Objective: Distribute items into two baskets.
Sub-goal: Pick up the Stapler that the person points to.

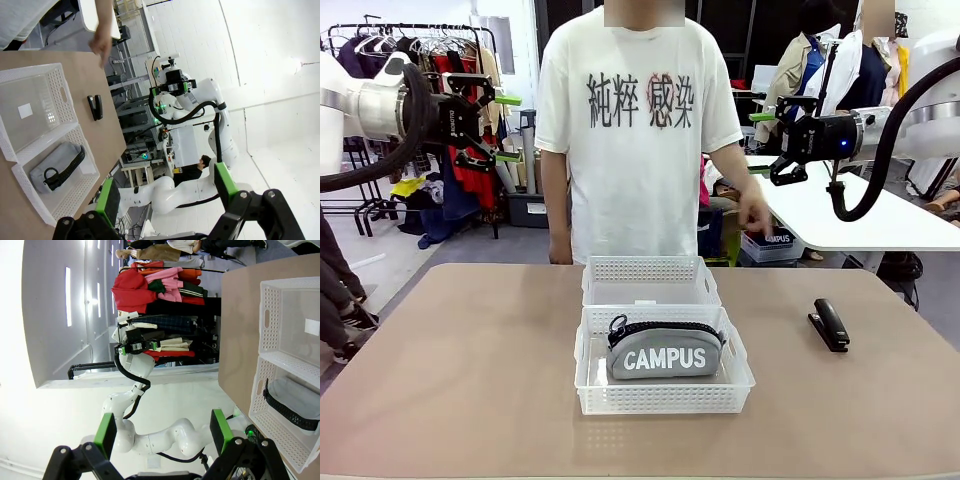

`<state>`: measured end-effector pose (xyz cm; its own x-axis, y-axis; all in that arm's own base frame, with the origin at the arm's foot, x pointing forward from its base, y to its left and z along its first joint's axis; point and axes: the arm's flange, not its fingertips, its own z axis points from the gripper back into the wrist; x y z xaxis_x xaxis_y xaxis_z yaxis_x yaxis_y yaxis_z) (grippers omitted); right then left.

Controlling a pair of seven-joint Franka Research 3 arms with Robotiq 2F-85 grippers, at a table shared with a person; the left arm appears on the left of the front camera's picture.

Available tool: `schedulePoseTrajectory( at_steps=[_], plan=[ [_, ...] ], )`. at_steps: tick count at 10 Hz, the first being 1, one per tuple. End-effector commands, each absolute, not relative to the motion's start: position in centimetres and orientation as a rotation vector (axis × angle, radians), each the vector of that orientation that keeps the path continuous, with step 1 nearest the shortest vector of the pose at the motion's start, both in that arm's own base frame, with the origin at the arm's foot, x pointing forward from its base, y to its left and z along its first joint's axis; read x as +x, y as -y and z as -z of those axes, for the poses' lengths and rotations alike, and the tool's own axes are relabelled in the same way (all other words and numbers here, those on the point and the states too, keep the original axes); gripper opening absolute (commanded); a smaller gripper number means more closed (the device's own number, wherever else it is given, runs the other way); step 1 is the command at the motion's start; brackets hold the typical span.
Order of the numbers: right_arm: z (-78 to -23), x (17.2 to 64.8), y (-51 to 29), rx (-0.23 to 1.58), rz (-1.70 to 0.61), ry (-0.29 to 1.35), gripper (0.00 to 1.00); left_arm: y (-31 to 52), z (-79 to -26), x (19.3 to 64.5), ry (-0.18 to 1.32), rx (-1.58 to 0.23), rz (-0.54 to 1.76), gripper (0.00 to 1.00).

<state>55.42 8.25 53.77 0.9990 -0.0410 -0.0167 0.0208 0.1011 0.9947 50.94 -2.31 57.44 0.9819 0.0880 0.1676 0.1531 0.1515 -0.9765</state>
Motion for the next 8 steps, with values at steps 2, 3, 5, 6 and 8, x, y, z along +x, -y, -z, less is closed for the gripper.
schedulePoseTrajectory(
  at_steps=[2, 3, 5, 6, 8],
  plan=[
    [-54.11, 55.38, -8.33, 1.467, 0.048, 0.028, 1.0, 2.31, -57.63, 50.78, 0.204, -1.423, 0.05, 1.0],
    [-54.11, 55.38, -8.33, 1.467, 0.048, 0.028, 1.0, 2.31, -57.63, 50.78, 0.204, -1.423, 0.05, 1.0],
    [-54.11, 55.38, -8.33, 1.467, 0.048, 0.028, 1.0, 2.31, -57.63, 50.78, 0.204, -1.423, 0.05, 1.0],
    [-54.11, 55.38, -8.33, 1.467, 0.048, 0.028, 1.0, 2.31, -57.63, 50.78, 0.204, -1.423, 0.05, 1.0],
    [-54.11, 55.38, -8.33, 1.467, 0.048, 0.028, 1.0, 2.31, -57.63, 50.78, 0.204, -1.423, 0.05, 1.0]
  ],
)
